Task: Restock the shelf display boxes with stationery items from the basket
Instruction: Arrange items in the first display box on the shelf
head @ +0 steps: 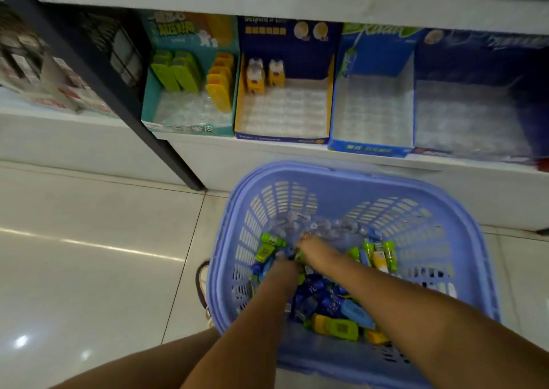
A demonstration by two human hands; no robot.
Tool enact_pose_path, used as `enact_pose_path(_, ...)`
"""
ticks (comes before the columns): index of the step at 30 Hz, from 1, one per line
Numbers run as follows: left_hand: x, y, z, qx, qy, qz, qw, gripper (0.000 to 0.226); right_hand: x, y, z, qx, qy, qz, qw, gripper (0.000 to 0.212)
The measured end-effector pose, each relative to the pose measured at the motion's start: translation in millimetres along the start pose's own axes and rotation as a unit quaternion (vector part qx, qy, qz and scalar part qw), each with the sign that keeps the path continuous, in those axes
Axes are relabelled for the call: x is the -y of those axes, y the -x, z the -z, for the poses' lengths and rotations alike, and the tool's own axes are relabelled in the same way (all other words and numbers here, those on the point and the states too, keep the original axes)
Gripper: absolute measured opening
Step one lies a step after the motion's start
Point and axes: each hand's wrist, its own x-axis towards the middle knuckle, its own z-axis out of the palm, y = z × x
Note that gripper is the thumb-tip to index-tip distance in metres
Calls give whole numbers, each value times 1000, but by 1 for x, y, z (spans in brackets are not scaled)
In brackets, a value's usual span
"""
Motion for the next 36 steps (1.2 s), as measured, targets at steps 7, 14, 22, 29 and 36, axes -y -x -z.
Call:
enact_pose_path(7,5,-16,-6,-44,-53,7,998,46,-16,-6,-1,-30,-5,-9,1000,30)
enact_pose_path(14,3,-10,17,-58,153,-19,986,13,-42,31,10,-62,-199,-47,977,13)
enact_pose_path(22,-19,60,78,11,667,-177,724,26,-42,126,120,-143,-469,64,869,20)
enact_pose_path(29,-52,122,124,-59,582,-364,724,29,-25,198,189,-227,-506,163,816,29)
enact_pose_path(36,-103,144,158,-174,553,-384,719,6,-43,219,225,-316,-526,160,773,23)
